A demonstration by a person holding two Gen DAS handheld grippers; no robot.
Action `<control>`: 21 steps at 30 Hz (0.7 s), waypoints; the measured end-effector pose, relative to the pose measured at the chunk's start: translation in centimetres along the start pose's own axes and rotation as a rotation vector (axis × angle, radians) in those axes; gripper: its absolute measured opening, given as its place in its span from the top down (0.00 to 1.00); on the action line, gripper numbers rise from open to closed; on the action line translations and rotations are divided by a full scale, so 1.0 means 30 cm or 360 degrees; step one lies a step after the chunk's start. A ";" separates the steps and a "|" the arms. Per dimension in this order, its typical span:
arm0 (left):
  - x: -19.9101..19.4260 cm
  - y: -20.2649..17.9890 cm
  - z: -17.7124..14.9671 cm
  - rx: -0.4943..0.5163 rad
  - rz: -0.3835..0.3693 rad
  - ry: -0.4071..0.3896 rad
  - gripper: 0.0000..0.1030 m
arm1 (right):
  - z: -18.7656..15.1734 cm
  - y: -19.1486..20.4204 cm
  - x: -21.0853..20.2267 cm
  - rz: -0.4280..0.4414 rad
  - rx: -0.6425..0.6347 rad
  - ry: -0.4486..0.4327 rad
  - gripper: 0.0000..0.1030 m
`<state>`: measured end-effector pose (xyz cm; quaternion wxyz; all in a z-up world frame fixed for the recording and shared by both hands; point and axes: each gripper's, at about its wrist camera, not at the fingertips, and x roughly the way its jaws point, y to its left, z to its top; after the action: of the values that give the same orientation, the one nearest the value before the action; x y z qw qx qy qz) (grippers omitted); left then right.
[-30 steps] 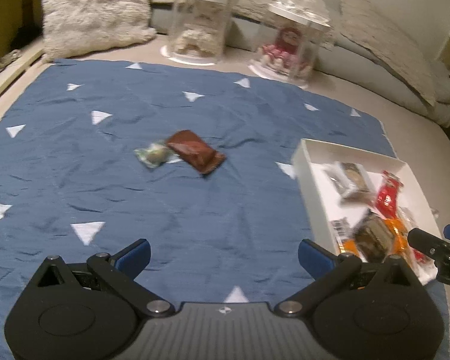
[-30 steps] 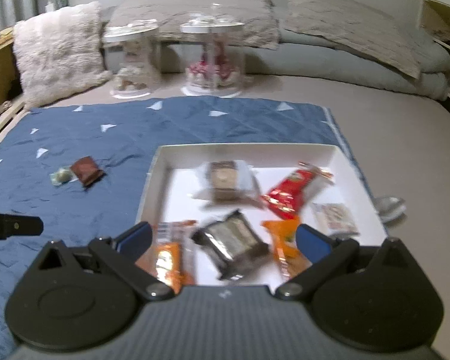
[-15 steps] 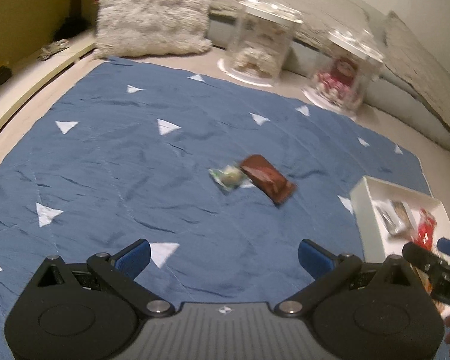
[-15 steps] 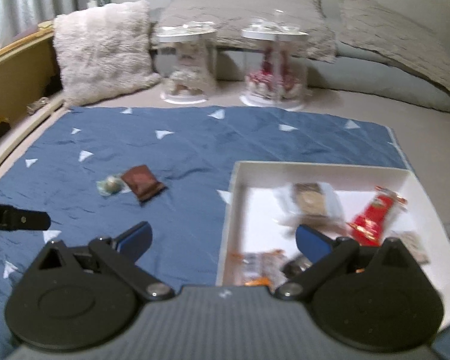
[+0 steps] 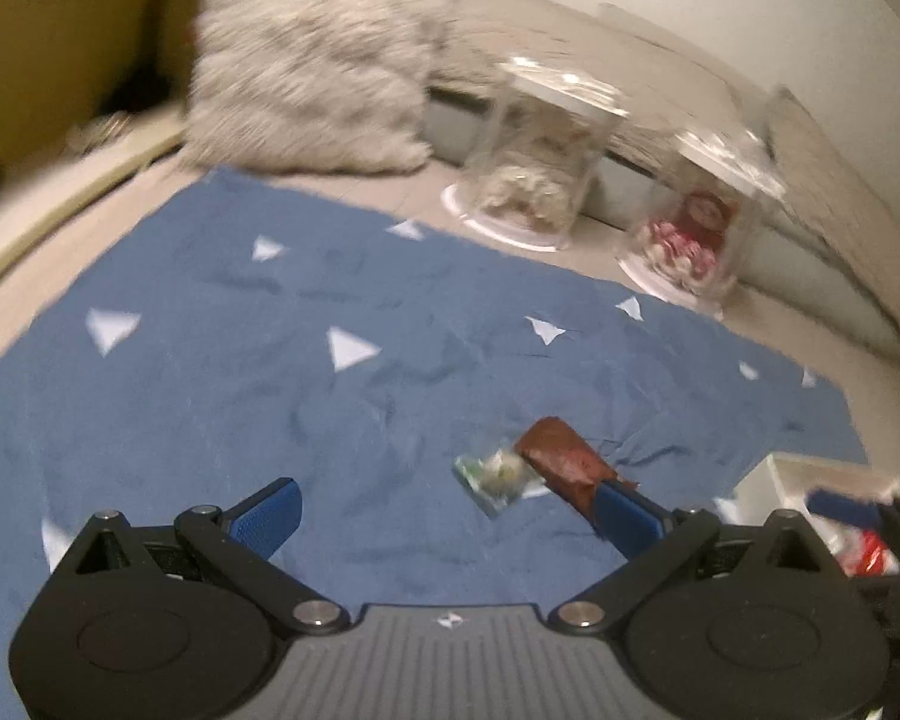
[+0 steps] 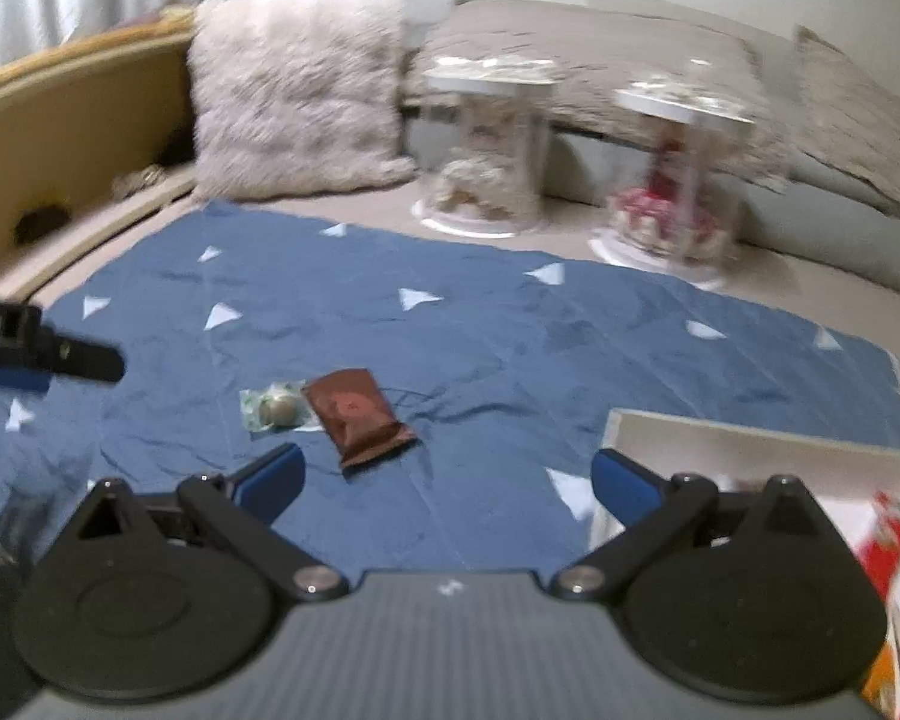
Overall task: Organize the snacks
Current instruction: 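Move both tools away from the box toward the remaining snacks on the quilt, then grasp the brown pastry packet with the right gripper while the left grasps the green-wrapped sweet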
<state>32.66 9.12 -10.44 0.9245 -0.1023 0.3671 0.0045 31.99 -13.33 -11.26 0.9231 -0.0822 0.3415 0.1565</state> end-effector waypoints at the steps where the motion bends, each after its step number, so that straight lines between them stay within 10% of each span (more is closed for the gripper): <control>1: 0.014 -0.004 0.004 0.0056 -0.0008 -0.0008 0.05 | 0.010 0.003 0.025 0.0031 -0.0019 0.0019 0.04; 5: 0.089 -0.010 0.013 0.0287 -0.0106 0.0000 0.12 | 0.055 0.015 0.145 0.0140 -0.0072 0.0119 0.22; 21: 0.383 -0.001 -0.006 0.0889 -0.0396 0.0163 0.23 | 0.136 0.053 0.480 0.0401 -0.0439 0.0344 0.37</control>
<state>40.94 8.29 -18.37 0.8906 0.1114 0.3850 -0.2148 44.25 -7.44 -17.71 0.8343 -0.1806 0.4213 0.3063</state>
